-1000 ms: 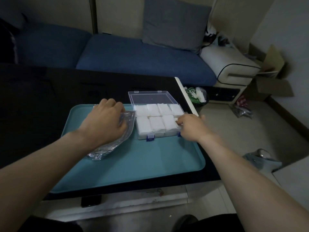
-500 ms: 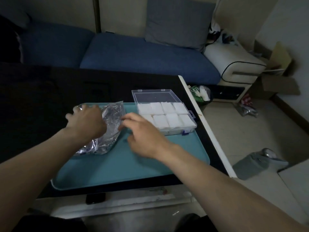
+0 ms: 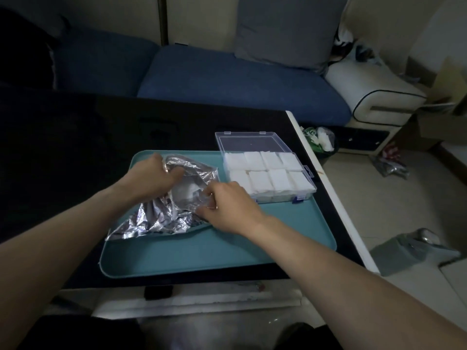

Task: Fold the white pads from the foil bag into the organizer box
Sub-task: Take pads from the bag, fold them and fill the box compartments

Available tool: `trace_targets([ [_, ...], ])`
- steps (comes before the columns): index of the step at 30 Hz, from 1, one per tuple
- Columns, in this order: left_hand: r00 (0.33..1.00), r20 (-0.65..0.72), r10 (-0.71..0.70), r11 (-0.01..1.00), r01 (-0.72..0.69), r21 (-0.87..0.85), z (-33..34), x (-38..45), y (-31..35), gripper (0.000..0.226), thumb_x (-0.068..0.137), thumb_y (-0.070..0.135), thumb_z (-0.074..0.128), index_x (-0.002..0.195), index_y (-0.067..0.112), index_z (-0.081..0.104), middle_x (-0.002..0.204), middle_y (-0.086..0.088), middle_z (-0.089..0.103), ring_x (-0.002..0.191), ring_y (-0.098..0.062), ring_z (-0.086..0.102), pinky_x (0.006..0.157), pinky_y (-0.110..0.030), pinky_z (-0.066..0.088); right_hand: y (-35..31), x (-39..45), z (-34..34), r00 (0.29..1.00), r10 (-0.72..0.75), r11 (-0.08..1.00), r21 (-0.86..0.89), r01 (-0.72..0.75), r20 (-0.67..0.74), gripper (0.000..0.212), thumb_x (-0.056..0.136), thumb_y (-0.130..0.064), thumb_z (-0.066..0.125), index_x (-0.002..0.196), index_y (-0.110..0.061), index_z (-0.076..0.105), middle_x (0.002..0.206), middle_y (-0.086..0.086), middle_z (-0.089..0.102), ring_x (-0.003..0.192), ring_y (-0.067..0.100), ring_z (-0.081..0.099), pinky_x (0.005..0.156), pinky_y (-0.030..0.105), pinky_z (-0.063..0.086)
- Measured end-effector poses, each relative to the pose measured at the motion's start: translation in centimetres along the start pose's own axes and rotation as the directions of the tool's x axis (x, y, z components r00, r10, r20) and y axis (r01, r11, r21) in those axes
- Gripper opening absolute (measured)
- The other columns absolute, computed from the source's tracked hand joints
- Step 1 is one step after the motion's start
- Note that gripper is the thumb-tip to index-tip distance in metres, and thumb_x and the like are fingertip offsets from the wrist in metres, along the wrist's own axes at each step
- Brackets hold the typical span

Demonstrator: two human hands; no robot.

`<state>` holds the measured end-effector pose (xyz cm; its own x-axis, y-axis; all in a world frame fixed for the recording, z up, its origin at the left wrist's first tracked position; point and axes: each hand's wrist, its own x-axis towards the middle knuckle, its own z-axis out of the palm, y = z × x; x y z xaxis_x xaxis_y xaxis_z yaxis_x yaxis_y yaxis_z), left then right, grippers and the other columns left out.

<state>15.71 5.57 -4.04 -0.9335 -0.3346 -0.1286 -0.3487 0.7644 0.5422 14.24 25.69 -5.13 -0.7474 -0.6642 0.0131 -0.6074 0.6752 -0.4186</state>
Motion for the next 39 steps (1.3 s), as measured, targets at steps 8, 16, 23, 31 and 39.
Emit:
trace_targets([
  [8,0.995,0.05,0.09,0.996,-0.091,0.016,-0.2,-0.6,0.0,0.017,0.09,0.015,0.063,0.104,0.007,0.058,0.094,-0.012,0.066,0.077,-0.024,0.066,0.064,-0.034,0.055,-0.7,0.4,-0.2,0.999,0.043,0.993,-0.107,-0.044,-0.01,0.047,0.078,-0.061,0.074,0.087,-0.016,0.065,0.082,-0.002,0.062,0.074,0.019,0.057,0.055,0.031,0.04],
  [16,0.988,0.153,-0.005,0.972,0.04,-0.23,0.3,-1.4,0.2,0.024,0.088,0.001,0.061,0.108,0.012,0.053,0.089,-0.014,0.068,0.067,-0.024,0.069,0.056,-0.036,0.056,-0.6,1.2,-0.3,0.997,-0.049,0.974,-0.22,0.062,0.061,0.062,0.078,-0.037,0.08,0.13,-0.015,0.053,0.122,0.006,0.059,0.105,0.026,0.062,0.081,0.036,0.054],
  [23,0.981,0.179,0.075,0.965,-0.026,-0.26,0.3,-1.8,0.4,0.02,0.089,0.012,0.064,0.107,0.014,0.055,0.093,-0.009,0.067,0.079,-0.024,0.068,0.069,-0.037,0.055,-1.0,1.5,-0.4,0.97,-0.242,0.941,-0.242,0.238,0.011,0.041,0.087,-0.025,0.076,0.125,-0.022,0.059,0.115,0.004,0.046,0.084,0.021,0.056,0.063,0.033,0.043],
  [31,0.973,0.143,0.181,0.983,-0.176,-0.05,-0.4,-2.2,0.8,0.027,0.091,0.012,0.063,0.115,0.013,0.05,0.097,-0.008,0.064,0.075,-0.017,0.064,0.058,-0.027,0.049,0.2,1.5,-2.7,0.958,-0.172,0.968,0.138,0.207,-0.231,0.012,0.096,-0.028,0.066,0.093,-0.016,0.066,0.082,-0.01,0.057,0.073,0.002,0.05,0.067,0.016,0.039],
  [39,0.979,0.01,0.201,0.979,-0.202,0.024,-0.5,-2.5,1.9,0.055,0.083,0.036,0.071,0.126,0.012,0.046,0.11,-0.003,0.063,0.092,-0.02,0.061,0.079,-0.033,0.049,3.9,-1.6,-6.1,0.861,0.416,0.553,0.833,0.017,-0.293,0.012,0.092,-0.015,0.072,0.096,-0.01,0.062,0.063,0.004,0.07,0.053,0.013,0.063,0.05,0.025,0.051],
])
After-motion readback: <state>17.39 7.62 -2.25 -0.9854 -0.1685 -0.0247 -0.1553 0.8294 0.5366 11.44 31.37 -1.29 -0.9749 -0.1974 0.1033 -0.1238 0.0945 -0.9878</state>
